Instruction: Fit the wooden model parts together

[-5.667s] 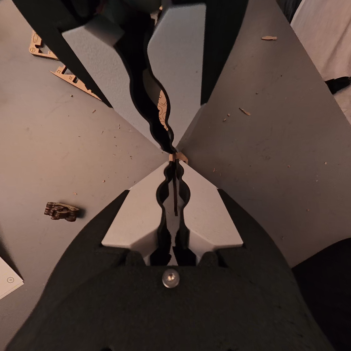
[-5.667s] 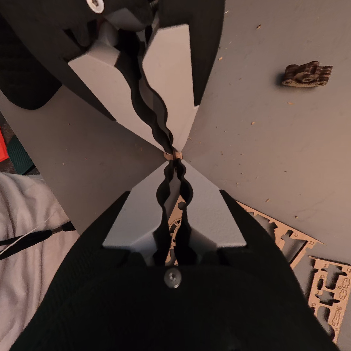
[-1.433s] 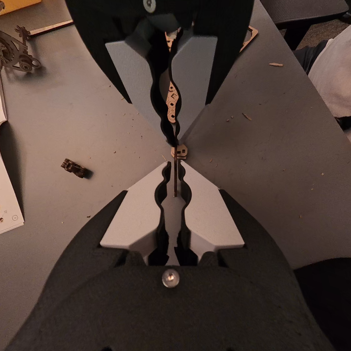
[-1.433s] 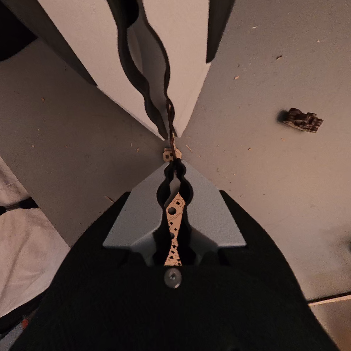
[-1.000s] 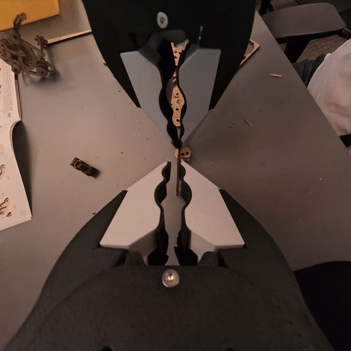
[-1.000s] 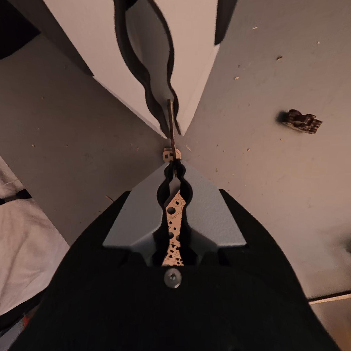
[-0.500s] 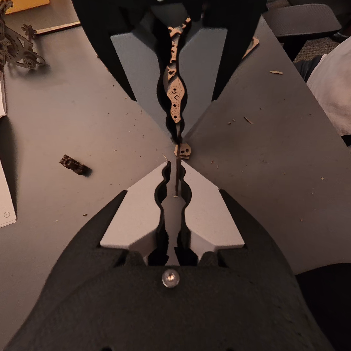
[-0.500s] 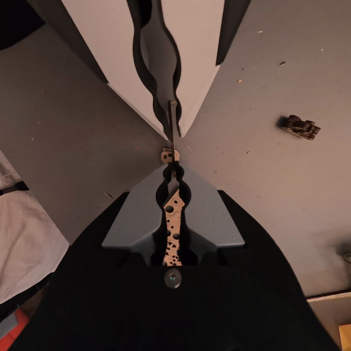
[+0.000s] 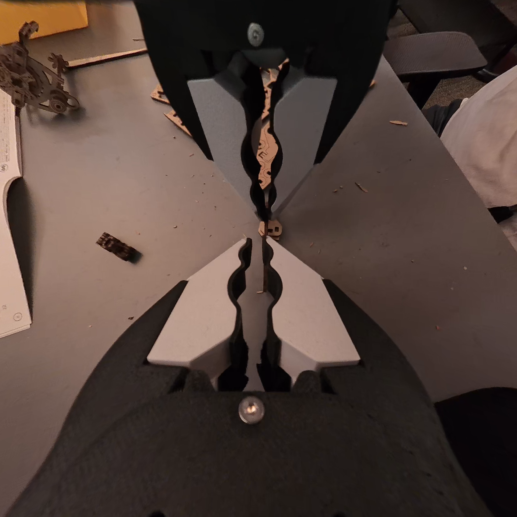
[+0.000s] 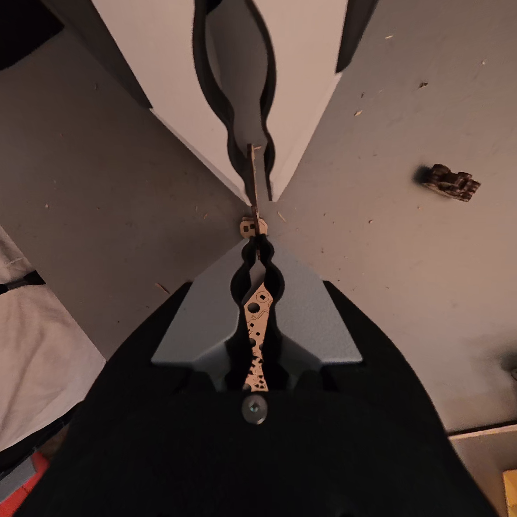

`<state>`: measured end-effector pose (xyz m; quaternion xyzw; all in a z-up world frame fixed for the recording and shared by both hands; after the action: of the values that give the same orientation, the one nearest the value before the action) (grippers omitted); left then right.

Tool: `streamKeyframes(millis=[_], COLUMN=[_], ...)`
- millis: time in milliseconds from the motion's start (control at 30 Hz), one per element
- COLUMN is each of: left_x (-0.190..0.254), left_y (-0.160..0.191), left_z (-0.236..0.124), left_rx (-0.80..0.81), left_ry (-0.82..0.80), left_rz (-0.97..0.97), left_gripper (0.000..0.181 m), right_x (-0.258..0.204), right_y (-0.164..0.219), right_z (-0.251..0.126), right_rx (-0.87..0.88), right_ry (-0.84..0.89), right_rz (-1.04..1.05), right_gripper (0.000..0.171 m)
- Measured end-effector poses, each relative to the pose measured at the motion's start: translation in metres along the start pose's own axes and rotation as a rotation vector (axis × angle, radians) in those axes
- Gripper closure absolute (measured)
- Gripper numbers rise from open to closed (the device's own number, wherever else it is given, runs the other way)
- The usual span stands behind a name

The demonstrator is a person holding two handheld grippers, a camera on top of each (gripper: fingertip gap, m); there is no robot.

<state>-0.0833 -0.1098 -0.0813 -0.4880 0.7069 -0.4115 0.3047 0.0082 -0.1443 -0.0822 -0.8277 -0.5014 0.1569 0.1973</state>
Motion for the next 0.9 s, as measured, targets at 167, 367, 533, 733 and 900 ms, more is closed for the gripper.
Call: streamKeyframes(millis=[167, 367, 533, 733, 900], left_x=[-0.001, 0.000, -0.001, -0.002, -0.003], left_y=[-0.003, -0.005, -0.007, -0.012, -0.009], left_z=[-0.003, -0.005, -0.009, -0.016, -0.015], left_rx=[0.012, 0.015, 0.029, 0.056, 0.038], left_ry=[-0.007, -0.010, -0.021, -0.036, -0.040], left_rz=[0.002, 0.008, 0.008, 0.012, 0.014], left_gripper=[0.176, 0.176, 0.175, 0.175, 0.175], right_x=[0.000, -0.002, 0.000, -0.001, -0.003], right_y=[0.000, -0.004, -0.005, -0.004, -0.005], right_z=[0.000, 0.002, 0.003, 0.003, 0.003], right_rx=[0.000, -0.062, -0.072, -0.068, -0.076], right_ry=[-0.001, 0.023, 0.013, 0.020, 0.029], right_rz=[0.010, -0.030, -0.011, -0.013, -0.043], right_gripper=[0.169, 0.169, 0.170, 0.169, 0.169])
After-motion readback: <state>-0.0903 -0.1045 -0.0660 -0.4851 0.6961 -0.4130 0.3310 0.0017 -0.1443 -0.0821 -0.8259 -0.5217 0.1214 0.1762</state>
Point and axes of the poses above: each gripper's, where its closed fingertips meet, z out along the fingers, y out of its underside, x = y × z across the jaws, the point moved 8 cm from there along -z, back along the fingers, and after that the axes turned 13 degrees about x, right-handed, at the moved point
